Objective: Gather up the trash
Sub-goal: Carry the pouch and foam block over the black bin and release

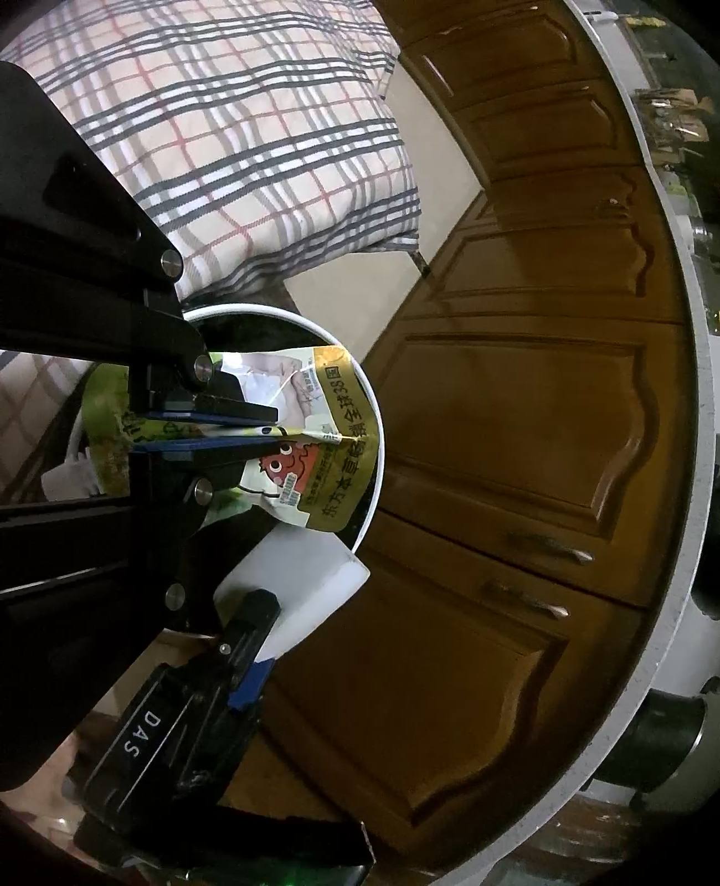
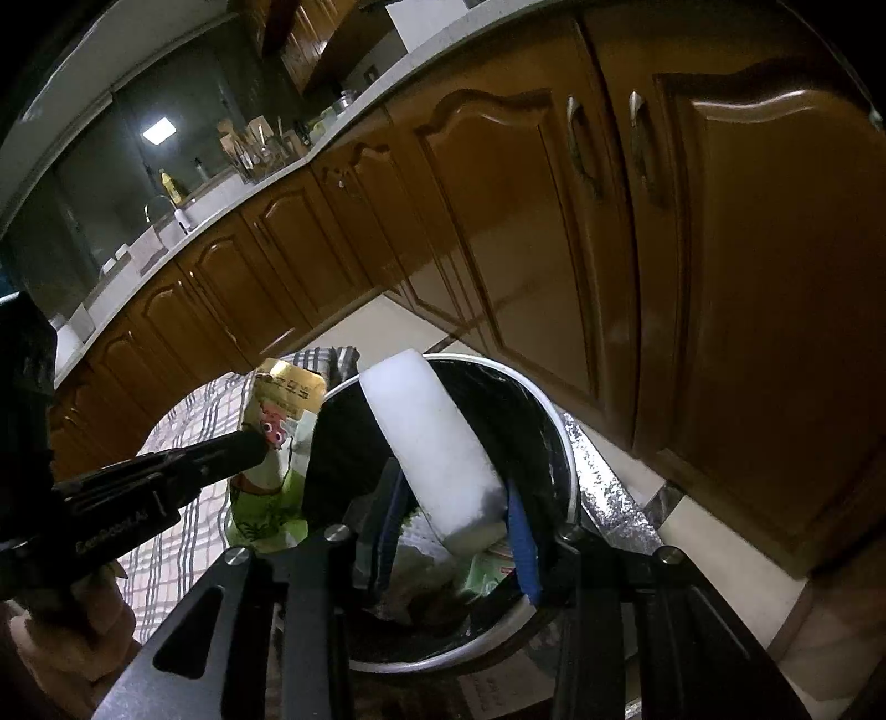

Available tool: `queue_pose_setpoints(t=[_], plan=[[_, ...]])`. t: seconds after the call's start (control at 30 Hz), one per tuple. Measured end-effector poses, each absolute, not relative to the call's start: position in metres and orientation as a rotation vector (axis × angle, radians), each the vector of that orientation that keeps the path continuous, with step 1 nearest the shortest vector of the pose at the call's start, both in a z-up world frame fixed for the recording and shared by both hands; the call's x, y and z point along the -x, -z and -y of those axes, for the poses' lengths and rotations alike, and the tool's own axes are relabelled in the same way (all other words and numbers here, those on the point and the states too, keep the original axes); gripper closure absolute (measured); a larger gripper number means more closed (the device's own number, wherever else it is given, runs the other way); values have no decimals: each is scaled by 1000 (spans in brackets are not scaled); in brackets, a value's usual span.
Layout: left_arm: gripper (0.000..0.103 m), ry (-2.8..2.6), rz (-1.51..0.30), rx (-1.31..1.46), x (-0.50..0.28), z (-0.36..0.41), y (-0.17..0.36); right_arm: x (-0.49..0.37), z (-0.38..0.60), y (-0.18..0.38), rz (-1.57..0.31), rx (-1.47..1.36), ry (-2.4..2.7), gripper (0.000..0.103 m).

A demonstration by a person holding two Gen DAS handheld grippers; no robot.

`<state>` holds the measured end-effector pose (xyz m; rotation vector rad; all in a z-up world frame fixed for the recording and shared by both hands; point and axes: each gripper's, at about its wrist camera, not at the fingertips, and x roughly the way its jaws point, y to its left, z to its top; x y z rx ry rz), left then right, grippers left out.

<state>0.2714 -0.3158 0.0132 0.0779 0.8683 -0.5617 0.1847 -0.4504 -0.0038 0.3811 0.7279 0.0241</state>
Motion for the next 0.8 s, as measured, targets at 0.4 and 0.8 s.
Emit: queue_pose_setpoints(t=[0.4,0.8], plan=[[62,555,-891,-83,-272,314,-7,-192,454,9,-759,-408,-32,52],[53,538,-857,-16,-251,281,-11,-171,448,-5,-697,-444,-48,37]])
